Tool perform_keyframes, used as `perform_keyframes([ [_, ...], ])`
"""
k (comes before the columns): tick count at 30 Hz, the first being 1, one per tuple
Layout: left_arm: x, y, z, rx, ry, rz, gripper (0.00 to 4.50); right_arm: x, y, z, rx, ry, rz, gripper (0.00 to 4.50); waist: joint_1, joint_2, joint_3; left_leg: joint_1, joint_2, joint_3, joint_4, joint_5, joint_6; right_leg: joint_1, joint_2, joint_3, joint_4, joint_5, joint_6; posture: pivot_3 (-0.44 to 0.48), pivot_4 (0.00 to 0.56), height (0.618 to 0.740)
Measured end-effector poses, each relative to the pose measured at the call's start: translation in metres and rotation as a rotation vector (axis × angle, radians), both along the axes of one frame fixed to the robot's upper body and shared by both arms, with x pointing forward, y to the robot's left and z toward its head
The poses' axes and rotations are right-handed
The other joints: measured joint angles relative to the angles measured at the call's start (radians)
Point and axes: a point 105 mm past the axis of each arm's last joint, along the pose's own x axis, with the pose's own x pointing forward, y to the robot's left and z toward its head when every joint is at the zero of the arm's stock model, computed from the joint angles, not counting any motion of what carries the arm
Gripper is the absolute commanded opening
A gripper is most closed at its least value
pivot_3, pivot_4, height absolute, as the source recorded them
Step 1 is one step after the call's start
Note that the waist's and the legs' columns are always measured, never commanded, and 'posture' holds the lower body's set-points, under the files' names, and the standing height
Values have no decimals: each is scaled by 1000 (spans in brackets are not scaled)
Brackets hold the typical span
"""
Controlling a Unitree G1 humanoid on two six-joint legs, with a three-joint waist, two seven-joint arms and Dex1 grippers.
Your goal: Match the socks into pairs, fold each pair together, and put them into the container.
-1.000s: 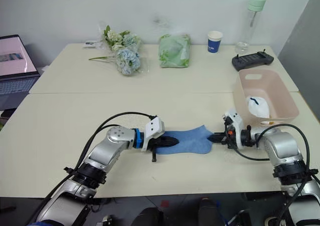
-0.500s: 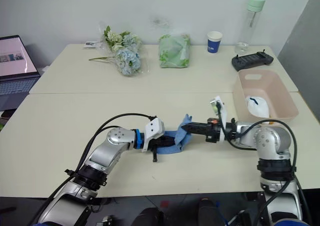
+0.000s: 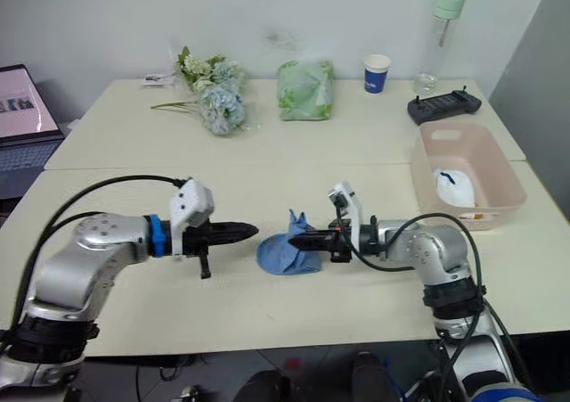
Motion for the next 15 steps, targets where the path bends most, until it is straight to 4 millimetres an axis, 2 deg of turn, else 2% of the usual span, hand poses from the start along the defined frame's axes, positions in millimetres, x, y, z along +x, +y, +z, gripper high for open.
perform_keyframes([
  [3,-3,7,-11,-4,38,49,0,1,5,-3,-26,-12,12,42,1,0,0,0,0,0,0,2,-3,0,0,0,0,0,0,0,150,740],
  [6,-3,5,-11,-11,25,64,0,1,6,-7,-33,-5,19,787,3,0,0,0,0,0,0,2,-3,0,0,0,0,0,0,0,150,740],
  [15,8,-12,5,-62,-48,55,0,11,2,7,9,-21,-20,3929,2,0,0,-1,0,0,0,2,-3,-1,0,0,0,0,0,0,150,740],
])
